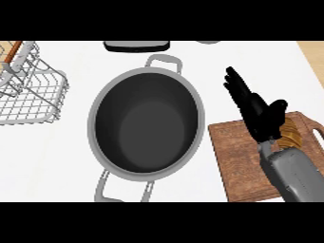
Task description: Pick the croissant from the cutting board and place it in the pot
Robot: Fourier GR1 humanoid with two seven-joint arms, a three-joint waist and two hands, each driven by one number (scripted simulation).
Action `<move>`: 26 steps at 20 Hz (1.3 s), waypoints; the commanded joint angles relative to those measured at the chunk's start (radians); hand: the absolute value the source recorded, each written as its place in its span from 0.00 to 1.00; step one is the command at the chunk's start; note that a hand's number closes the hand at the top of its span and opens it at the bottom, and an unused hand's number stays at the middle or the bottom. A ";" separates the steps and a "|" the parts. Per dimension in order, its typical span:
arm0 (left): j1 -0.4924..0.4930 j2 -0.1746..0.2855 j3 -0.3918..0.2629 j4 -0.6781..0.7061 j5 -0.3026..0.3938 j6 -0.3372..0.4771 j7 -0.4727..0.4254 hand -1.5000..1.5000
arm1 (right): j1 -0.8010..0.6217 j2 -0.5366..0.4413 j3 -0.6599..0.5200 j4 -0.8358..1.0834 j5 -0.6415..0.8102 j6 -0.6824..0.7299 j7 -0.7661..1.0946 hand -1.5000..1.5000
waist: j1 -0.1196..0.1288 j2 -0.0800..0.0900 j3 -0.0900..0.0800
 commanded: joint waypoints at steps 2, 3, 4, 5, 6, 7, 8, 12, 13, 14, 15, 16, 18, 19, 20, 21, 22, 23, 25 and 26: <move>0.011 0.007 -0.016 0.017 0.005 -0.048 0.083 0.50 | 0.011 -0.053 -0.099 0.024 0.039 -0.094 0.020 1.00 | -0.011 0.019 -0.006; 0.066 0.003 -0.046 -0.037 -0.005 -0.045 0.127 0.50 | 0.057 -0.059 -0.113 0.043 0.073 -0.151 -0.017 1.00 | -0.012 0.017 -0.004; 0.087 -0.015 -0.059 -0.005 -0.010 -0.045 0.112 0.50 | 0.041 -0.109 -0.176 0.063 0.073 -0.181 0.000 1.00 | -0.030 0.023 -0.006; 0.093 -0.015 -0.068 -0.002 0.001 -0.053 0.163 0.50 | 0.023 -0.104 -0.195 0.076 0.087 -0.235 0.022 1.00 | -0.036 0.027 -0.006; 0.128 0.000 -0.083 -0.039 0.016 -0.092 0.180 0.50 | 0.036 -0.136 -0.240 0.110 0.104 -0.273 0.000 1.00 | -0.032 0.029 -0.004; 0.149 -0.026 -0.080 -0.061 0.010 -0.058 0.126 0.50 | 0.094 -0.328 -0.118 0.183 0.323 -0.250 0.029 1.00 | -0.063 0.063 -0.044; 0.191 -0.041 -0.083 -0.063 0.029 -0.059 0.157 0.50 | 0.072 -0.286 -0.261 0.170 0.284 -0.421 0.007 1.00 | -0.104 0.040 -0.022; 0.266 -0.049 -0.101 -0.127 0.050 -0.060 0.235 0.50 | 0.111 -0.219 -0.272 0.171 0.388 -0.653 -0.048 0.00 | -0.077 0.033 -0.008; 0.255 -0.042 -0.105 -0.132 0.058 -0.076 0.256 0.50 | 0.101 -0.214 -0.256 0.170 0.420 -0.684 -0.037 0.00 | -0.068 0.035 -0.010; 0.268 -0.055 -0.115 -0.150 0.053 -0.061 0.273 0.50 | 0.132 -0.182 -0.250 0.176 0.437 -0.730 -0.052 0.00 | -0.060 0.032 -0.007; 0.257 -0.040 -0.106 -0.138 0.064 -0.080 0.291 0.50 | 0.142 -0.189 -0.233 0.166 0.462 -0.740 -0.035 0.00 | -0.067 0.031 -0.010; 0.235 -0.033 -0.106 -0.139 0.068 -0.087 0.313 0.50 | 0.127 -0.189 -0.228 0.174 0.488 -0.766 -0.021 0.00 | -0.063 0.034 -0.011; 0.224 -0.029 -0.109 -0.154 0.058 -0.076 0.353 0.50 | 0.139 -0.217 -0.200 0.183 0.532 -0.760 0.043 0.00 | -0.058 0.031 -0.013; 0.224 -0.018 -0.109 -0.163 0.061 -0.087 0.364 0.50 | 0.163 -0.198 -0.169 0.191 0.555 -0.763 0.075 0.00 | -0.054 0.030 -0.013; 0.214 -0.034 -0.129 -0.174 0.044 -0.068 0.383 0.50 | 0.168 -0.217 -0.157 0.196 0.556 -0.723 0.127 0.00 | -0.064 0.031 -0.015; 0.229 -0.025 -0.108 -0.179 0.058 -0.074 0.380 0.50 | 0.180 -0.248 -0.144 0.210 0.587 -0.708 0.164 0.00 | -0.057 0.029 -0.019; 0.208 -0.005 -0.102 -0.189 0.052 -0.082 0.391 0.50 | 0.187 -0.252 -0.132 0.225 0.607 -0.704 0.215 0.00 | -0.063 0.031 -0.020; 0.231 -0.017 -0.106 -0.187 0.046 -0.070 0.387 0.50 | 0.192 -0.279 -0.132 0.235 0.616 -0.677 0.255 0.00 | -0.053 0.029 -0.021; 0.211 -0.001 -0.115 -0.211 0.043 -0.084 0.422 0.50 | 0.180 -0.303 -0.108 0.252 0.638 -0.616 0.349 0.00 | -0.043 0.031 -0.020; 0.188 -0.005 -0.116 -0.224 0.045 -0.076 0.449 0.50 | 0.176 -0.306 -0.081 0.244 0.655 -0.584 0.384 0.00 | -0.047 0.031 -0.020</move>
